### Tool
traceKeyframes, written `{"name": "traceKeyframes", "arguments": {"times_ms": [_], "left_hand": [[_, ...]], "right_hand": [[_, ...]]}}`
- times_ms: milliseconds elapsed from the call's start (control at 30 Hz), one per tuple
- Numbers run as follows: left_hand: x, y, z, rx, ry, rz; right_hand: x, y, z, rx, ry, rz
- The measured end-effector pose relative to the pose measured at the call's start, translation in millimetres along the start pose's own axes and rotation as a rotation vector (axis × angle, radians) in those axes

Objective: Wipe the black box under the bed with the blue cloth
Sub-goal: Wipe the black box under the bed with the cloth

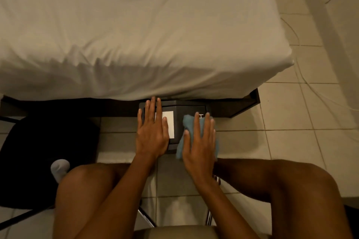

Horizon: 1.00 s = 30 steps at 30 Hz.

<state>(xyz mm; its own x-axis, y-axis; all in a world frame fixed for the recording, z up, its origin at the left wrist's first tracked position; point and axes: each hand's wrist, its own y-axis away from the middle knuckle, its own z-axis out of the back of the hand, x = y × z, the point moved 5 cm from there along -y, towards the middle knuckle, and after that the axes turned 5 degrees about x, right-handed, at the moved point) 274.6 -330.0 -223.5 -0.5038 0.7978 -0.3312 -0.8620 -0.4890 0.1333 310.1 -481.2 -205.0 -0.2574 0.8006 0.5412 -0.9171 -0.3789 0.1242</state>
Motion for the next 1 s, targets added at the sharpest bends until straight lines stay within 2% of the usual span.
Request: {"name": "traceKeyframes", "arguments": {"times_ms": [100, 233, 400, 433, 533, 567, 733, 900, 1000], "left_hand": [[0.2, -0.8, 0.3, -0.003, -0.002, 0.001], [-0.1, -1.7, -0.5, -0.011, -0.017, -0.009], [-1.4, -2.1, -0.2, -0.005, -0.012, -0.017], [-1.8, -1.3, 0.0, -0.002, -0.023, -0.017], [-1.2, -1.1, -0.5, 0.000, -0.035, -0.016], [-1.1, -1.8, -0.2, -0.002, -0.035, -0.017], [-1.2, -1.1, -0.1, -0.008, -0.014, -0.018], [-0.3, -3.5, -1.7, -0.016, -0.034, -0.005], [1.2, -1.7, -3.7, -0.003, -0.014, -0.011]], "right_hand": [[-7.4, -5.9, -3.8, 0.060, 0.033, 0.088], [-2.6, -58.3, 12.1, -0.051, -0.011, -0.112], [-2.2, -9.3, 1.7, 0.113, 0.087, 0.193], [-10.2, -15.7, 3.4, 0.103, 0.083, 0.166], [-12.0, -58.2, 11.4, -0.016, 0.008, -0.069], [-4.7, -64.5, 12.9, -0.040, 0.015, -0.079], [-2.8, -16.9, 3.5, 0.143, 0.100, 0.234], [-11.2, -65.0, 16.3, 0.012, 0.032, -0.022], [7.9, -43.1, 6.1, 0.075, 0.118, 0.176]]}}
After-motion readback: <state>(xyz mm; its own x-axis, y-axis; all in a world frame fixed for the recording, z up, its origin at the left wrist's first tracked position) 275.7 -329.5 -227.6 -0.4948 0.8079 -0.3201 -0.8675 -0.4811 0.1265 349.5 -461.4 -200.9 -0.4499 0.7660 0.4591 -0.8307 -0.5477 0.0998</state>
